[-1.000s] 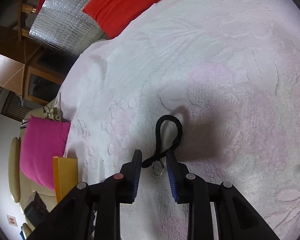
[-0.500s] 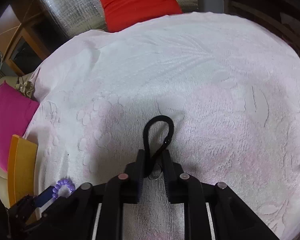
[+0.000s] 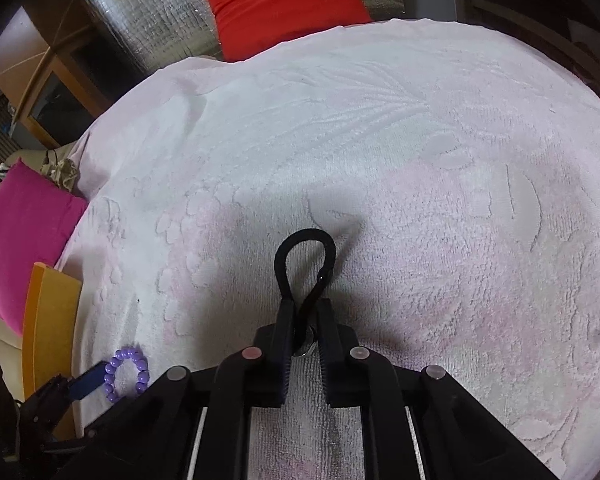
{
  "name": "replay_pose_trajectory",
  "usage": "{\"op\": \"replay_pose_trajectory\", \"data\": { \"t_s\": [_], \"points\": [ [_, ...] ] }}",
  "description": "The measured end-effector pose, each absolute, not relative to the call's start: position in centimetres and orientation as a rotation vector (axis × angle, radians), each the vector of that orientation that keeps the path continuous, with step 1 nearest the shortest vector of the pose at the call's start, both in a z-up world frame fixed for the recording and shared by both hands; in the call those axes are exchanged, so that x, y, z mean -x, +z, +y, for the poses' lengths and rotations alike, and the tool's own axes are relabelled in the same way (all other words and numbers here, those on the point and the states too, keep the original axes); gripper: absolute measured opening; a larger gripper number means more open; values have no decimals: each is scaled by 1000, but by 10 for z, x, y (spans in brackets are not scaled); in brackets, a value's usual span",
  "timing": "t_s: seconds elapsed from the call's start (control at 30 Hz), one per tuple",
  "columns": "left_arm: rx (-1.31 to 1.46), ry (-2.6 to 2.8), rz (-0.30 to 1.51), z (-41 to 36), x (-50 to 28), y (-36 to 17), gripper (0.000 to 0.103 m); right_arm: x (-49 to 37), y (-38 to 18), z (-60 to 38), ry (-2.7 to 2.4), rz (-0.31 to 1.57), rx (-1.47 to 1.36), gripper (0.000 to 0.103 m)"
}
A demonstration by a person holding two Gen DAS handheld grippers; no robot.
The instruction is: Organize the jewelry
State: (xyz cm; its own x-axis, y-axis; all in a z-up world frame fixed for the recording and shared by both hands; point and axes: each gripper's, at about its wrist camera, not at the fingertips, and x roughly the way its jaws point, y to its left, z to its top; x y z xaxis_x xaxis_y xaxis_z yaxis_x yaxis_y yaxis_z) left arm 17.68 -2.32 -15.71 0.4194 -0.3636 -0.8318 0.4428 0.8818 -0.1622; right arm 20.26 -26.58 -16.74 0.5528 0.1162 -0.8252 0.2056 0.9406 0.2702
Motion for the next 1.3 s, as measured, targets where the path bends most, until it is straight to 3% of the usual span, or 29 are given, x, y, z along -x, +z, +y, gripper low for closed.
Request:
{"op": "replay_pose_trajectory", "data": {
  "t_s": [0.33, 0.53, 1.3],
  "points": [
    [-108, -468, 1006, -25, -181, -159, 15, -204, -166, -264, -39, 982, -351, 13],
    [-79, -466, 995, -20, -182, -154, 9, -201, -159, -262, -22, 940, -351, 10],
    [-48, -361, 822, -7, -153, -98, 9, -183, -135, -239, 154, 827, -418, 10]
  ]
}}
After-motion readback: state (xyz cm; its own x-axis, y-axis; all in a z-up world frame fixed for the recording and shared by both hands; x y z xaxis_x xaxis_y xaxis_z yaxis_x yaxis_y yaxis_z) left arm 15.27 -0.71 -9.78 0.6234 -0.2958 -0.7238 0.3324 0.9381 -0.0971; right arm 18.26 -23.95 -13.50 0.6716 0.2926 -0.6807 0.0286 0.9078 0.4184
